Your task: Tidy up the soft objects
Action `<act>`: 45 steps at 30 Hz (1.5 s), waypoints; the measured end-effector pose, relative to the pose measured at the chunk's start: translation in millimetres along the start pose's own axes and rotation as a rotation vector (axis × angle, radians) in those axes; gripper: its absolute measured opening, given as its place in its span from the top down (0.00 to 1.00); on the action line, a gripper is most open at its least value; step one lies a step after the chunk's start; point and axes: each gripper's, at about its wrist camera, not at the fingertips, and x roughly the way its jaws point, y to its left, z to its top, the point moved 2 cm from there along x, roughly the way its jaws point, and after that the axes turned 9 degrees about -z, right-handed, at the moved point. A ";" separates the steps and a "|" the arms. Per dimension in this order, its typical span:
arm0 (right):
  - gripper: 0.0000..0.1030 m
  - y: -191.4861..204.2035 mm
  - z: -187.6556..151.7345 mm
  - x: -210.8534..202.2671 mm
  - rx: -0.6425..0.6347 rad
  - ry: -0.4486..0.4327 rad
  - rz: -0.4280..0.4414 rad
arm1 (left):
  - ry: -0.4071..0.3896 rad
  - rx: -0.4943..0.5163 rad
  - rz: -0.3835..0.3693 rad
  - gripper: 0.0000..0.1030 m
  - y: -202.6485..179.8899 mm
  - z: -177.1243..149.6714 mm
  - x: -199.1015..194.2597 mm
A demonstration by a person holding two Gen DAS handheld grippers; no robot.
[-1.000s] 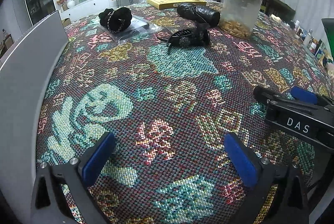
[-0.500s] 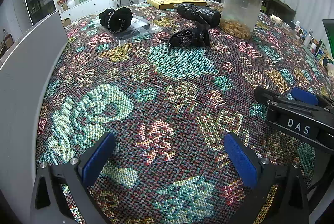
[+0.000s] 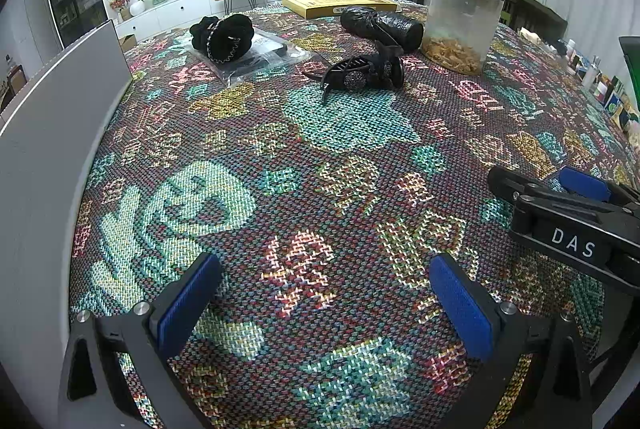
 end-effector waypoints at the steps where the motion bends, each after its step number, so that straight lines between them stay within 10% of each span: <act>1: 0.09 -1.3 -0.1 -0.3 0.000 0.000 0.000 | 0.000 0.000 0.000 0.00 0.1 -0.1 -0.1; 45: 0.09 -1.6 -5.2 -3.8 -0.063 0.001 0.047 | 0.001 0.001 0.002 0.00 -0.1 -0.1 0.2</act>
